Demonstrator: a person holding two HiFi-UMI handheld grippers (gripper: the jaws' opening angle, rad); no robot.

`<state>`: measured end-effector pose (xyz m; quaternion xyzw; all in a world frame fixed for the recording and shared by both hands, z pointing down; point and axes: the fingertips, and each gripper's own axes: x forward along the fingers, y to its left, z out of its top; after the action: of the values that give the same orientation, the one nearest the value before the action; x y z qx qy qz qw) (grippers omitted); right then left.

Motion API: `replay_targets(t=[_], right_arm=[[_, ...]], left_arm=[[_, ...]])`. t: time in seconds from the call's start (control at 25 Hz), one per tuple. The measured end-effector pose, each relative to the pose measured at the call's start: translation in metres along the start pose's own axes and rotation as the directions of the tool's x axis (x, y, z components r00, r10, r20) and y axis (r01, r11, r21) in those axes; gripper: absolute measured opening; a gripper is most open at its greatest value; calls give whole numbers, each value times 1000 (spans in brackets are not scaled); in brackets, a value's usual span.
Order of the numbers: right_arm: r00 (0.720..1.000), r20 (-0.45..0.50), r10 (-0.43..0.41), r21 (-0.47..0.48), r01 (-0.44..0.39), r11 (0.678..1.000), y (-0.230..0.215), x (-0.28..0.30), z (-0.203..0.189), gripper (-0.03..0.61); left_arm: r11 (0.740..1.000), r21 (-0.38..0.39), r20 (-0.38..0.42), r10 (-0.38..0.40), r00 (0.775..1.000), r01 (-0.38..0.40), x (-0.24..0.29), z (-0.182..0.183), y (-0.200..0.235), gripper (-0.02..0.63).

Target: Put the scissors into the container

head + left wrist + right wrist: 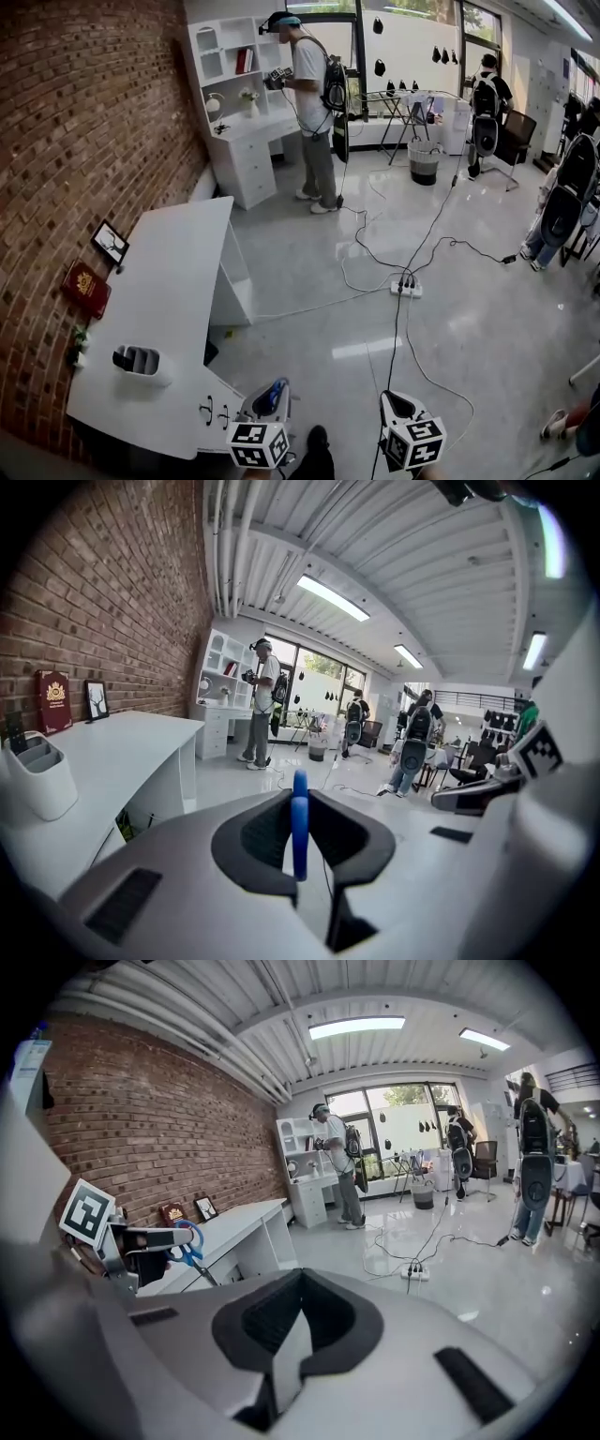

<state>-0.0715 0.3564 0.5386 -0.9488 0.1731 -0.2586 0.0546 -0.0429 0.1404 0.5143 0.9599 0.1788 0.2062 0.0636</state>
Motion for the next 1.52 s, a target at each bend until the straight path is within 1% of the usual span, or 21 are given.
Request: replay_targets(t=[0.2, 0.36, 0.52, 0.64, 0.84, 0.96, 1.12, 1.28, 1.4, 1.52], right_arm=[[1000, -18, 14, -8, -14, 1000, 9, 79, 42, 0], [999, -31, 37, -18, -37, 999, 25, 127, 67, 0], [997, -49, 67, -35, -69, 997, 43, 167, 85, 0], [993, -67, 98, -72, -102, 992, 55, 193, 95, 0], [980, -107, 168, -118, -180, 977, 84, 230, 114, 0], [963, -127, 237, -135, -253, 958, 108, 257, 125, 0], [923, -170, 345, -186, -374, 909, 145, 300, 139, 0], [874, -222, 433, -207, -476, 855, 176, 345, 150, 0], [830, -263, 492, -230, -550, 803, 201, 376, 162, 0], [775, -295, 559, -248, -627, 739, 225, 402, 175, 0]], left_arm=[[1000, -11, -4, 10, 1000, -10, 55, 33, 57, 48], [1000, -19, -1, 20, 1000, -20, 80, 52, 94, 48], [998, -26, -5, 54, 999, -54, 90, 67, 128, 48], [996, -59, 29, 69, 997, -67, 98, 72, 149, 48], [983, -123, 41, 145, 989, -139, 93, 82, 184, 48], [970, -148, 47, 201, 978, -193, 88, 88, 207, 48], [935, -199, 58, 309, 949, -292, 84, 93, 245, 48], [893, -230, 57, 409, 911, -387, 80, 101, 278, 48], [850, -255, 57, 489, 870, -461, 77, 109, 302, 48], [793, -289, 57, 573, 817, -536, 71, 114, 320, 48]])
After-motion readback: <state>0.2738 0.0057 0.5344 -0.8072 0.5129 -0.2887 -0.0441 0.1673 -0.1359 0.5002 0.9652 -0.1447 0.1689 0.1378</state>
